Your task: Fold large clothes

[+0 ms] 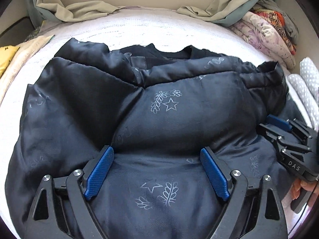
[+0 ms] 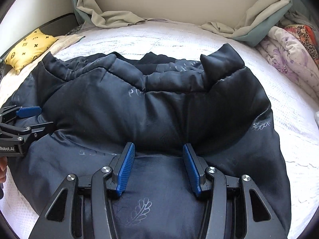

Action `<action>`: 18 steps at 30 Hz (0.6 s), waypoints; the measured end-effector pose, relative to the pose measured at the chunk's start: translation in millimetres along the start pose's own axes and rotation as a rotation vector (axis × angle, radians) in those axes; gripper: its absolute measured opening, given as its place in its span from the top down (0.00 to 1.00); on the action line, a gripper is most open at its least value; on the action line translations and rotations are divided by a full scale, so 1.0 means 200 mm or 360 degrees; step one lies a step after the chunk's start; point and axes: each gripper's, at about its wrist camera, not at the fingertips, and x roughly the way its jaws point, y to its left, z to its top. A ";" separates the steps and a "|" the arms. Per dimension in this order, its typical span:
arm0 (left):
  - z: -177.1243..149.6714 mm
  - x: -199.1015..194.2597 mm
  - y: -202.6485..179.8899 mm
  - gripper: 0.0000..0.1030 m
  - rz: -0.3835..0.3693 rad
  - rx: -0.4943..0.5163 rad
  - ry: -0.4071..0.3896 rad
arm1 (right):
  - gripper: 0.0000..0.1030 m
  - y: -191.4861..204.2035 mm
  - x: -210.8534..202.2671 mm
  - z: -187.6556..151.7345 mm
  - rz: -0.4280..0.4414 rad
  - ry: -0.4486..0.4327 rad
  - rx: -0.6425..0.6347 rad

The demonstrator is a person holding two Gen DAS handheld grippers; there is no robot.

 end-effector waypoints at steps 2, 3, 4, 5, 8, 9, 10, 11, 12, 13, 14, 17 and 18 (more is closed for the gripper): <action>0.03 -0.04 0.02 0.12 -0.0034 -0.0026 0.0016 | 0.54 -0.04 -0.02 0.02 0.0065 0.0041 0.0068; 0.04 -0.07 0.03 0.12 -0.0062 -0.0056 0.0022 | 0.54 -0.06 -0.03 0.04 0.0112 0.0069 0.0115; 0.06 -0.10 0.05 0.13 -0.0086 -0.0092 0.0019 | 0.54 -0.10 -0.05 0.06 0.0177 0.0095 0.0187; 0.07 -0.12 0.07 0.14 -0.0094 -0.0114 0.0013 | 0.54 -0.13 -0.08 0.07 0.0237 0.0110 0.0253; 0.10 -0.22 0.16 0.14 -0.0081 -0.0196 -0.0063 | 0.54 -0.22 -0.20 0.12 0.0380 0.0026 0.0389; 0.11 -0.27 0.20 0.14 -0.0048 -0.0223 -0.0107 | 0.54 -0.23 -0.24 0.13 0.0366 -0.0017 0.0378; 0.11 -0.29 0.22 0.14 -0.0028 -0.0237 -0.0130 | 0.54 -0.24 -0.29 0.15 0.0311 -0.0082 0.0342; 0.11 -0.32 0.26 0.14 0.0008 -0.0260 -0.0161 | 0.54 -0.24 -0.33 0.16 0.0254 -0.0133 0.0310; 0.11 -0.33 0.28 0.14 0.0025 -0.0276 -0.0168 | 0.54 -0.26 -0.36 0.18 0.0194 -0.0172 0.0289; 0.11 -0.33 0.32 0.14 0.0037 -0.0302 -0.0161 | 0.54 -0.27 -0.36 0.18 0.0166 -0.0181 0.0290; 0.11 -0.31 0.35 0.14 0.0036 -0.0325 -0.0140 | 0.54 -0.29 -0.36 0.19 0.0142 -0.0176 0.0303; 0.08 -0.22 0.41 0.15 0.0004 -0.0400 -0.0052 | 0.55 -0.35 -0.26 0.17 0.0065 -0.0080 0.0359; 0.06 -0.20 0.42 0.16 -0.0002 -0.0414 -0.0028 | 0.59 -0.36 -0.23 0.15 0.0048 -0.0051 0.0370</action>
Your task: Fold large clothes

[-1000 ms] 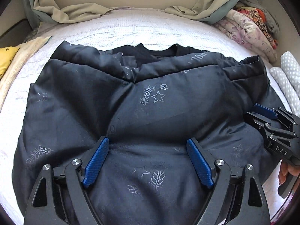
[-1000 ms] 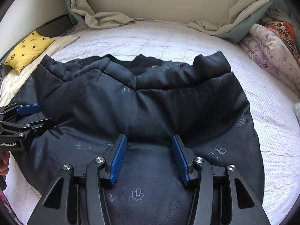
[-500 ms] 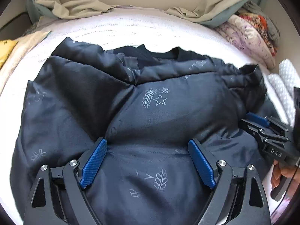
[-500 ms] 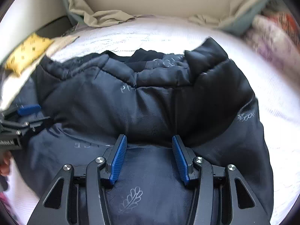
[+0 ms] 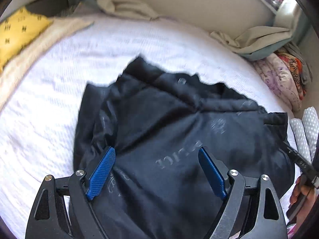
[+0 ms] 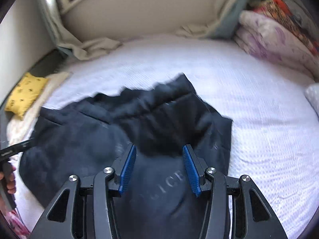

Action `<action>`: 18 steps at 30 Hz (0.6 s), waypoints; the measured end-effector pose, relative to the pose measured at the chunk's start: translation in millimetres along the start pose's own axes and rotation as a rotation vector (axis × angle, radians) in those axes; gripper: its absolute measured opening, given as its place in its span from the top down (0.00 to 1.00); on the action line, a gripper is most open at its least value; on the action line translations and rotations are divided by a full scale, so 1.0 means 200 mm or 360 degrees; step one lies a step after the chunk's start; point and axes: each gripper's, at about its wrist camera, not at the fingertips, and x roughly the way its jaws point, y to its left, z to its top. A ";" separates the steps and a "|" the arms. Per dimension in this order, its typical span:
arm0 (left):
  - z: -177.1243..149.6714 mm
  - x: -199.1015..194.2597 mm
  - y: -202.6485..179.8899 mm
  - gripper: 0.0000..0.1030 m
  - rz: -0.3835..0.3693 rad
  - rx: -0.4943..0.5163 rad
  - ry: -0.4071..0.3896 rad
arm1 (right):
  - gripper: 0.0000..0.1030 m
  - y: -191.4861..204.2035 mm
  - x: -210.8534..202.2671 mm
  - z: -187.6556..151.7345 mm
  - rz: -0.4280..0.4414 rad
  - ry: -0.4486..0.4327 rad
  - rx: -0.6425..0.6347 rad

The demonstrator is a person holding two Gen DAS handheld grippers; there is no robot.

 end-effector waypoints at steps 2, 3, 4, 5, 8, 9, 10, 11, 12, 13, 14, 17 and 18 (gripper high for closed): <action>-0.02 0.04 0.01 0.16 0.0002 -0.0007 0.0028 | 0.64 -0.03 0.07 -0.03 -0.0029 0.0056 0.0020; -0.03 0.06 0.01 0.16 0.0006 -0.0005 0.0035 | 0.65 -0.04 0.10 -0.04 -0.0034 0.0071 0.0020; -0.04 0.07 0.01 0.16 0.0008 -0.0004 0.0038 | 0.64 -0.04 0.11 -0.04 -0.0031 0.0076 0.0020; -0.05 0.09 0.01 0.16 0.0013 0.0004 0.0044 | 0.65 -0.04 0.13 -0.05 -0.0027 0.0085 0.0019; -0.06 0.13 -0.01 0.14 0.0043 0.0045 0.0050 | 0.65 -0.04 0.20 -0.09 -0.0032 0.0111 -0.0007; -0.06 0.14 -0.01 0.14 0.0041 0.0042 0.0048 | 0.65 -0.04 0.21 -0.10 -0.0030 0.0111 -0.0016; -0.06 0.15 0.00 0.14 0.0030 0.0032 0.0047 | 0.65 -0.04 0.23 -0.10 -0.0024 0.0110 -0.0017; -0.06 0.15 0.01 0.14 0.0019 0.0021 0.0050 | 0.65 -0.04 0.24 -0.11 -0.0009 0.0107 -0.0003; -0.05 0.15 0.02 0.14 0.0008 0.0009 0.0052 | 0.65 -0.05 0.25 -0.11 0.0005 0.0107 0.0013; -0.05 0.14 0.03 0.14 -0.0010 -0.0008 0.0049 | 0.65 -0.06 0.25 -0.11 0.0018 0.0105 0.0033; -0.04 0.13 0.04 0.14 -0.0034 -0.0028 0.0046 | 0.65 -0.07 0.25 -0.11 0.0026 0.0106 0.0049; -0.01 0.03 0.09 0.14 -0.0164 -0.0124 0.0035 | 0.63 -0.09 0.23 -0.09 0.0060 0.0105 0.0122; 0.00 -0.01 0.12 0.14 -0.0218 -0.0170 0.0025 | 0.59 -0.09 0.21 -0.08 0.0076 0.0108 0.0156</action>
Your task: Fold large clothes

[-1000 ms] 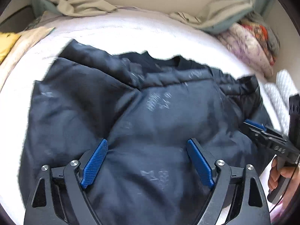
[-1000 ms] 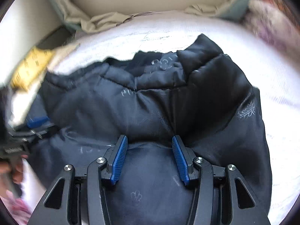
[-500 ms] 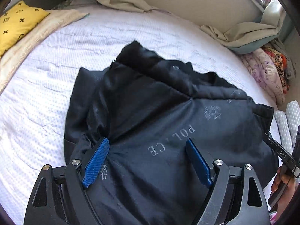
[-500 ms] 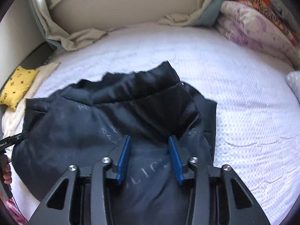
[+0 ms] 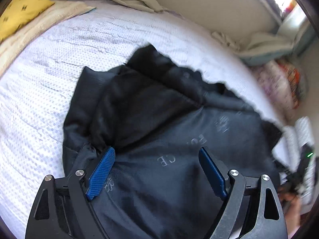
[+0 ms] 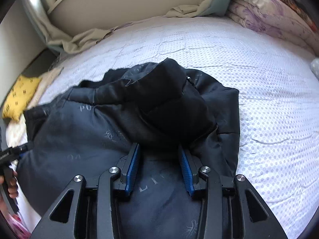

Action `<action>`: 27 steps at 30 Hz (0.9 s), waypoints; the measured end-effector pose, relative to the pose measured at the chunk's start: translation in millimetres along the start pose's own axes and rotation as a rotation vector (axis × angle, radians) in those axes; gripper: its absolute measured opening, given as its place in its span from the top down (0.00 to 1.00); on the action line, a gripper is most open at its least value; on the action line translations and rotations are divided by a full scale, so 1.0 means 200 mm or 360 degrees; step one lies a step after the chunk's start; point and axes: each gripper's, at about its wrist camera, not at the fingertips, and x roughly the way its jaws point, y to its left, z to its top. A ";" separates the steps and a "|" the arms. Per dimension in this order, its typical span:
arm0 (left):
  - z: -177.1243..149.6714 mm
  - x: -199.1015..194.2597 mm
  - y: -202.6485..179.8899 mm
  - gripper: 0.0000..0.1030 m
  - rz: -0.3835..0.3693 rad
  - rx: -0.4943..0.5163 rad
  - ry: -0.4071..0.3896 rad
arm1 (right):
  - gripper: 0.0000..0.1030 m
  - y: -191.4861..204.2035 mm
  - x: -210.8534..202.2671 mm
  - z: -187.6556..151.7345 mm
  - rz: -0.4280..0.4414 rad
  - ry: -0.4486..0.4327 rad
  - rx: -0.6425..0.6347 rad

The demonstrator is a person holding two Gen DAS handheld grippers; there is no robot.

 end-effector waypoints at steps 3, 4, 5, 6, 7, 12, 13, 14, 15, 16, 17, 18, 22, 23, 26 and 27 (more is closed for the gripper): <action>0.04 -0.13 0.10 0.14 -0.0170 -0.0164 -0.0044 | 0.46 0.03 -0.11 0.02 0.0012 -0.0029 0.0001; 0.05 -0.17 0.13 0.14 -0.0191 -0.0203 -0.0067 | 0.45 0.05 -0.14 0.03 0.0012 -0.0056 -0.0011; 0.06 -0.22 0.16 0.14 -0.0175 -0.0230 -0.0104 | 0.45 0.08 -0.18 0.03 0.0009 -0.0088 -0.0030; 0.06 -0.25 0.18 0.12 -0.0163 -0.0238 -0.0123 | 0.45 0.11 -0.23 0.03 0.0007 -0.0131 -0.0061; 0.06 -0.30 0.22 0.12 -0.0142 -0.0253 -0.0151 | 0.45 0.13 -0.26 0.04 0.0008 -0.0160 -0.0083; 0.02 -0.39 0.36 0.11 -0.0219 -0.0369 -0.0157 | 0.45 0.29 -0.35 0.01 0.0045 -0.0256 -0.0240; 0.01 -0.37 0.39 0.11 -0.0243 -0.0420 -0.0139 | 0.45 0.32 -0.36 0.01 0.0062 -0.0256 -0.0265; -0.01 -0.37 0.42 0.11 -0.0252 -0.0459 -0.0126 | 0.45 0.34 -0.37 0.00 0.0083 -0.0254 -0.0290; -0.04 -0.36 0.45 0.11 -0.0253 -0.0521 -0.0103 | 0.45 0.36 -0.37 -0.02 0.0100 -0.0251 -0.0311; -0.06 -0.36 0.48 0.11 -0.0263 -0.0580 -0.0081 | 0.45 0.39 -0.37 -0.02 0.0115 -0.0248 -0.0334; -0.09 -0.35 0.50 0.11 -0.0292 -0.0631 -0.0070 | 0.45 0.41 -0.37 -0.03 0.0126 -0.0246 -0.0352; -0.11 -0.33 0.51 0.11 -0.0329 -0.0679 -0.0060 | 0.45 0.43 -0.37 -0.03 0.0136 -0.0244 -0.0371; -0.20 -0.30 0.53 0.10 -0.0353 -0.0731 0.0002 | 0.45 0.46 -0.38 -0.04 0.0153 -0.0252 -0.0403; -0.22 -0.29 0.53 0.10 -0.0337 -0.0751 0.0007 | 0.45 0.45 -0.39 -0.04 0.0159 -0.0254 -0.0397; -0.30 -0.26 0.57 0.09 -0.0366 -0.0904 0.0027 | 0.44 0.43 -0.41 -0.04 0.0174 -0.0260 -0.0367; -0.32 -0.25 0.57 0.08 -0.0375 -0.0944 0.0034 | 0.43 0.42 -0.42 -0.04 0.0179 -0.0263 -0.0355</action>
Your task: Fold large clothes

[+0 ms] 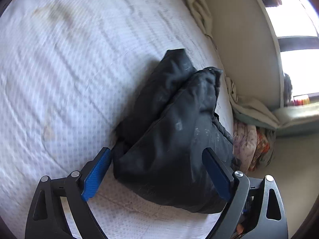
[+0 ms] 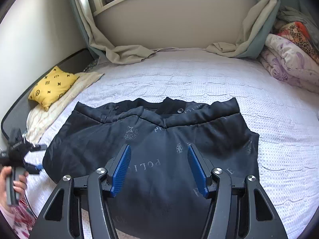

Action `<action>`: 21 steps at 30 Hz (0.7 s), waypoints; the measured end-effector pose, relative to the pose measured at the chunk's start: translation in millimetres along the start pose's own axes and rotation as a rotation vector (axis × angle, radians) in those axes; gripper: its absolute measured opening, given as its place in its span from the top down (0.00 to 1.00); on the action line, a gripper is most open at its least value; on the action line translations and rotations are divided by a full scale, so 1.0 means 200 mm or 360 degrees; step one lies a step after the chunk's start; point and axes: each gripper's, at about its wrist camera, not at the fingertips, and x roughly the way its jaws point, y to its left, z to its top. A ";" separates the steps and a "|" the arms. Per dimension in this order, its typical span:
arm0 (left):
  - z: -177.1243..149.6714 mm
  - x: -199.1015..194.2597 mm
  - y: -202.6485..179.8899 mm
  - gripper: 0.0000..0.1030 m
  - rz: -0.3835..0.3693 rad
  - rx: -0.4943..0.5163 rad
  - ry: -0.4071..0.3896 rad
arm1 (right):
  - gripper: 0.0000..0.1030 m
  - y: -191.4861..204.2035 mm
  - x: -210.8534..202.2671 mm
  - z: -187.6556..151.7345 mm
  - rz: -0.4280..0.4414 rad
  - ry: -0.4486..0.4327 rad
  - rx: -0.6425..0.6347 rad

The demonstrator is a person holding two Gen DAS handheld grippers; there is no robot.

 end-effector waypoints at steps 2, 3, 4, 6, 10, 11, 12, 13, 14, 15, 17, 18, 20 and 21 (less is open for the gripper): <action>-0.03 0.04 0.03 0.08 -0.0045 -0.0061 0.0025 | 0.42 -0.02 -0.02 0.00 0.0011 -0.0006 0.0032; -0.05 0.07 0.03 0.08 -0.0077 -0.0080 0.0050 | 0.42 -0.03 -0.02 0.00 0.0022 -0.0003 0.0052; -0.06 0.10 0.03 0.08 -0.0103 -0.0096 0.0067 | 0.42 -0.03 -0.02 0.00 0.0031 0.0000 0.0063; -0.07 0.17 0.06 0.08 -0.0182 -0.0162 0.0081 | 0.42 -0.04 -0.02 0.00 0.0053 0.0011 0.0086; -0.04 0.19 0.07 0.08 -0.0253 -0.0238 -0.0065 | 0.42 -0.03 -0.01 -0.02 0.0067 0.0024 0.0093; -0.03 0.20 0.07 0.08 -0.0258 -0.0252 -0.0083 | 0.42 -0.03 -0.01 -0.02 0.0072 0.0030 0.0095; -0.03 0.20 0.08 0.08 -0.0264 -0.0267 -0.0108 | 0.42 -0.02 0.00 -0.03 0.0077 0.0040 0.0093; -0.02 0.21 0.07 0.08 -0.0262 -0.0260 -0.0134 | 0.42 -0.02 0.00 -0.04 0.0075 0.0046 0.0084; -0.03 0.21 0.06 0.10 -0.0248 -0.0238 -0.0154 | 0.42 -0.01 0.02 -0.04 0.0072 0.0056 0.0065; -0.03 0.21 0.05 0.12 -0.0226 -0.0207 -0.0175 | 0.42 0.01 0.03 -0.05 0.0061 0.0064 0.0034; -0.04 0.22 0.03 0.15 -0.0179 -0.0149 -0.0213 | 0.42 0.05 0.05 -0.06 0.0055 0.0073 -0.0010; -0.04 0.22 0.02 0.16 -0.0169 -0.0134 -0.0225 | 0.42 0.08 0.06 -0.07 0.0063 0.0078 -0.0034; -0.04 0.21 0.01 0.17 -0.0157 -0.0117 -0.0242 | 0.44 0.16 0.08 -0.07 0.0078 0.0077 -0.0100; -0.04 0.21 0.01 0.17 -0.0153 -0.0110 -0.0249 | 0.49 0.20 0.08 -0.07 0.0082 0.0073 -0.0136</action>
